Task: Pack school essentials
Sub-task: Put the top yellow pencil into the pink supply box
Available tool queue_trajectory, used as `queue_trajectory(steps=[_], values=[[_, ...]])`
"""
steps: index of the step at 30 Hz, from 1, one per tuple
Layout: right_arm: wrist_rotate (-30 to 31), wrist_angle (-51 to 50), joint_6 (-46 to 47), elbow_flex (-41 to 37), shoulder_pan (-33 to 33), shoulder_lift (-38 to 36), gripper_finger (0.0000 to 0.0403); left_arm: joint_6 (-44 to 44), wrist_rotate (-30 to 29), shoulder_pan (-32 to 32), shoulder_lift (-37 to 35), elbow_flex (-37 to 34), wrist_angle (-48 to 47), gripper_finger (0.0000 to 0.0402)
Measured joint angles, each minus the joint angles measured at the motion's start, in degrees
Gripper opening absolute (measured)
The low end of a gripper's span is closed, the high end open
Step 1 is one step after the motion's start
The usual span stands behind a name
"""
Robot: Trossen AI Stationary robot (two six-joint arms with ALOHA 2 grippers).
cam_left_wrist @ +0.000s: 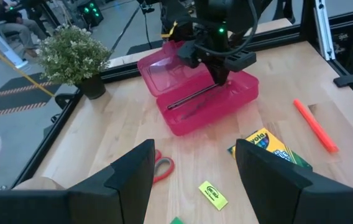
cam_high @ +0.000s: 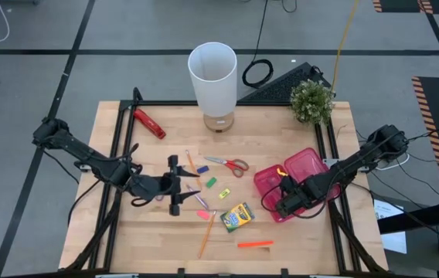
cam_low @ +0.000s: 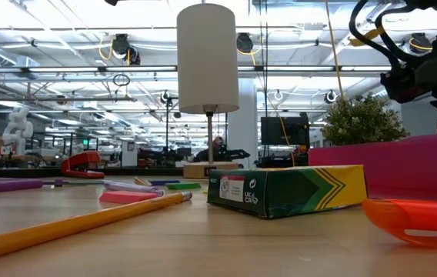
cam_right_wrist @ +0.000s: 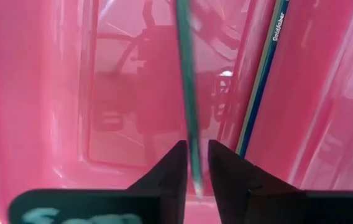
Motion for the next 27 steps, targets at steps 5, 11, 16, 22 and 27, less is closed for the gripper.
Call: queue_trajectory(steps=[5,11,16,22,27], values=[[0.1,-0.6,0.0,0.0,0.0,0.0,0.0101,-0.3,0.0,0.1,0.0,0.0,0.0,0.0227],[0.1,-1.5,-0.1,0.0,-0.1,-0.7,0.0116,-0.1,0.0,0.1,0.0,0.0,0.0,0.0227],[3.3,-0.6,-0.2,0.0,-0.1,-3.3,0.0116,-0.1,0.0,0.1,0.0,0.0,-0.1,0.0227],[11.8,6.1,-6.9,0.0,-0.1,-7.4,0.0116,-0.2,0.3,0.1,0.0,0.0,-3.3,0.0227],[19.1,16.9,-18.8,0.0,-0.1,-9.9,0.0116,-2.0,1.0,0.3,0.0,0.0,-8.5,0.0227]])
